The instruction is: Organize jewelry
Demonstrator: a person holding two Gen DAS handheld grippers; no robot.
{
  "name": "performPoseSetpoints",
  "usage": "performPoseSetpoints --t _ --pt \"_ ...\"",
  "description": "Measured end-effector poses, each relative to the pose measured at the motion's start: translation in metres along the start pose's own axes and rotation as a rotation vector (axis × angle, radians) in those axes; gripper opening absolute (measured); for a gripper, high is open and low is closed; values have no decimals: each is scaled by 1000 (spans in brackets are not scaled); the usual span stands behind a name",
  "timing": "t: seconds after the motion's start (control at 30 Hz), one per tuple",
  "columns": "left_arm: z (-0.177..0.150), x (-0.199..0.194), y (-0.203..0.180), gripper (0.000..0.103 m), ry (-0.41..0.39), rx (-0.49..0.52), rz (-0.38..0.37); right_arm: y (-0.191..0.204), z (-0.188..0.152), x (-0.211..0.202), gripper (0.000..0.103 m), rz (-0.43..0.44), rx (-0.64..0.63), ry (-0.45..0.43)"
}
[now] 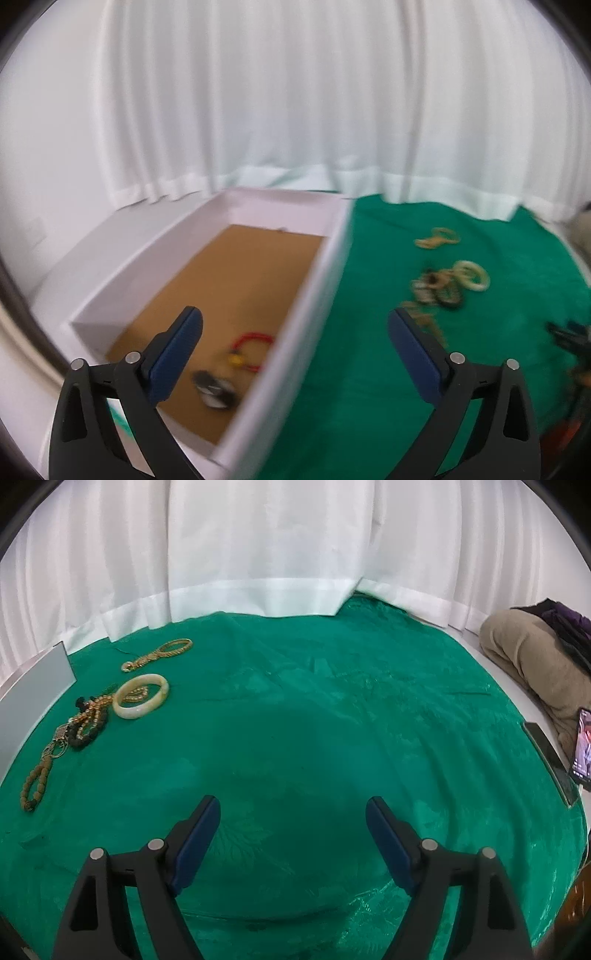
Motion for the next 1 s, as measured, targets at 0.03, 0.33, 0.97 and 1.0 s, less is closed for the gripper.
performPoseSetpoints --t 0.03,0.33,0.97,1.0 --pt "-1 1 -11 100 6 10 -34 0 0 0 83 -5 -4 -2" --pt "-47 55 -84 101 180 33 -163 10 7 13 83 -49 -78 -6" --pt "-126 125 -98 101 336 26 -136 7 0 36 85 17 -43 89" --pt "-128 126 -98 101 334 27 -136 7 0 36 85 15 -44 89"
Point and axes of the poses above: each gripper's, at about its wrist camera, not at the fingertips, and x roughly the way its jaws point, y to its left, z to its top, the point moved 6 cm from there along x, roughly the way its jaws point, and after that the axes turned 5 degrees about -z, right-handed, at the moved point
